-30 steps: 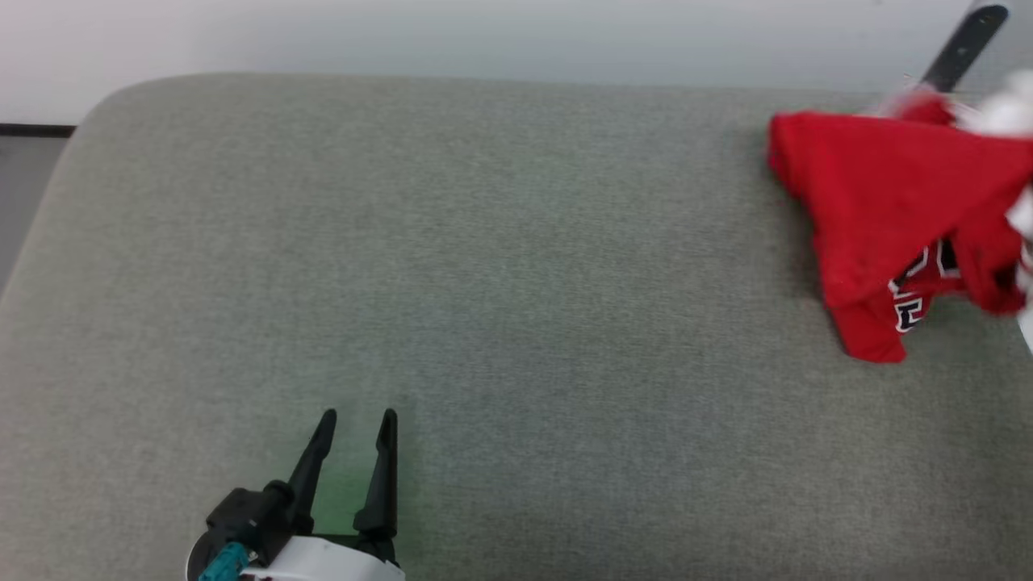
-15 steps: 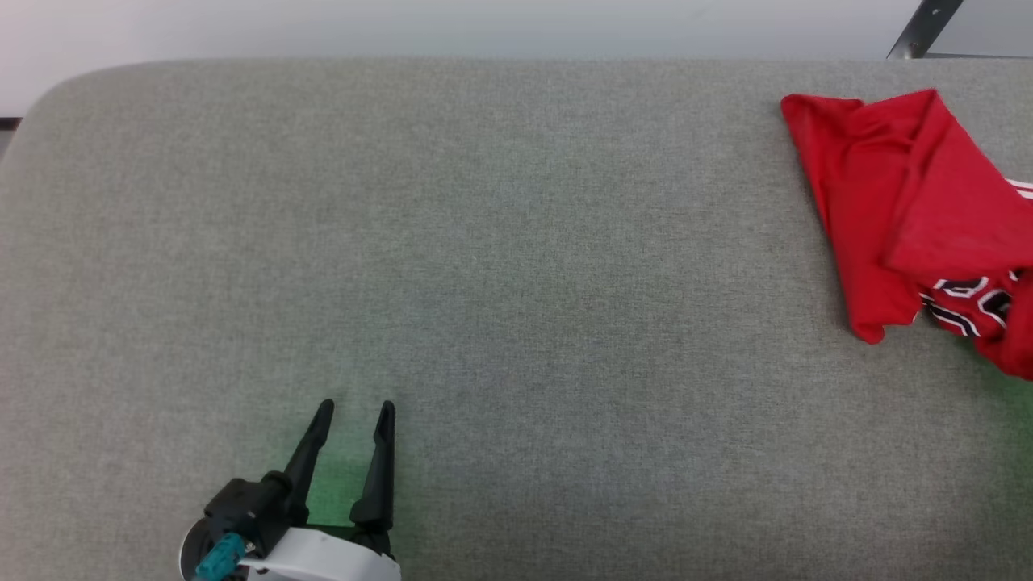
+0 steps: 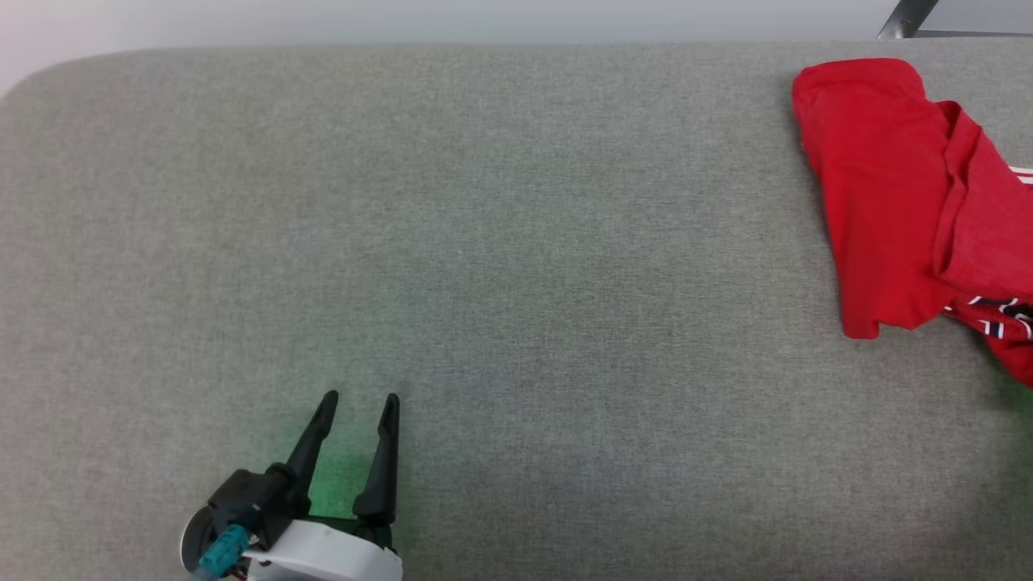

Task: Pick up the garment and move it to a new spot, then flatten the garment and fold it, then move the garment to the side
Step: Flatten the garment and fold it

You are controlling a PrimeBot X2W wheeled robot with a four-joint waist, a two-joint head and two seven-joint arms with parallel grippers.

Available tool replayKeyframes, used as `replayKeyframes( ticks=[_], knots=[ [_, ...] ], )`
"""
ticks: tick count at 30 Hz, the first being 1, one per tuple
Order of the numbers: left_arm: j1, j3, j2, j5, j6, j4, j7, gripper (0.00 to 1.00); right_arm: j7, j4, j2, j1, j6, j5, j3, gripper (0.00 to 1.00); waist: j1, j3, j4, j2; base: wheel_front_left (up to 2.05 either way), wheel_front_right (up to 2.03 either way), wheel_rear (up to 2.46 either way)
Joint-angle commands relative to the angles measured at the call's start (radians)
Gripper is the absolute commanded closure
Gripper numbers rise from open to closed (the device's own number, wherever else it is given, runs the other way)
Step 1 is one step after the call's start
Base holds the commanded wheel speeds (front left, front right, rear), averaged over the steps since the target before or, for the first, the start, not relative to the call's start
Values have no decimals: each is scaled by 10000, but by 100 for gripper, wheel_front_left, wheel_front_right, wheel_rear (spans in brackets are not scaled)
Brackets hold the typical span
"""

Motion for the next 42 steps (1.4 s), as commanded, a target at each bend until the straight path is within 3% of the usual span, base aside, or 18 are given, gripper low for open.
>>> replayKeyframes(
  ticks=[1, 2, 3, 9, 14, 22, 30, 36, 37, 42],
  knots=[
    [-96, -25, 52, 17, -24, 4, -1, 0, -133, 154, 47, -145, -14, -157, -120, 49, 0, -36, -65, 0, 0, 0, 0],
    [-83, -29, 62, 27, -24, 16, -1, 0, -206, 235, 72, -184, -14, -230, -136, 5, 0, -70, -100, 0, 0, 0, 0],
    [-77, -35, 79, 41, -24, 21, -1, 0, -263, 310, 108, -219, -14, -271, -137, 0, 0, -110, -135, 0, 0, 0, 0],
    [25, 14, 186, -42, -24, -50, 0, 0, -684, 291, 64, 0, -13, -399, 117, 0, 0, -512, -418, 0, 0, 0, 0],
    [9, -7, 439, -134, -26, -130, -1, 0, -932, -444, 94, 437, -13, -182, 821, 0, 0, -902, -709, 0, 0, 0, 0],
    [-985, -712, 1423, -523, -24, -293, 159, 0, -1180, -2575, 85, 1926, -14, 386, 3767, 0, 0, -1511, -1189, 0, 0, 0, 0],
    [-4681, -3181, 2739, -1450, -25, -245, 1829, 0, -1164, -4390, 264, 3391, -14, 1005, 6541, 0, 0, -1720, -1737, 0, 0, 0, 0],
    [-8376, -6040, 2439, -2696, -8, 888, 3130, 0, -1448, -4893, 590, 4130, -14, 1210, 6962, 0, 0, -1477, -2468, 0, 0, 0, 0],
    [-8376, -6040, 2439, -2696, -8, 888, 3130, 0, -1448, -4893, 590, 4130, -14, 1210, 6962, 0, 0, -1477, -2468, 0, 0, 0, 0],
    [-10783, -8583, 1843, -4117, -8, 2478, 4349, 0, -1696, -5088, 814, 4199, -14, 1033, 7102, 0, 0, -908, -3512, 0, 0, 0, 0]
  ],
)
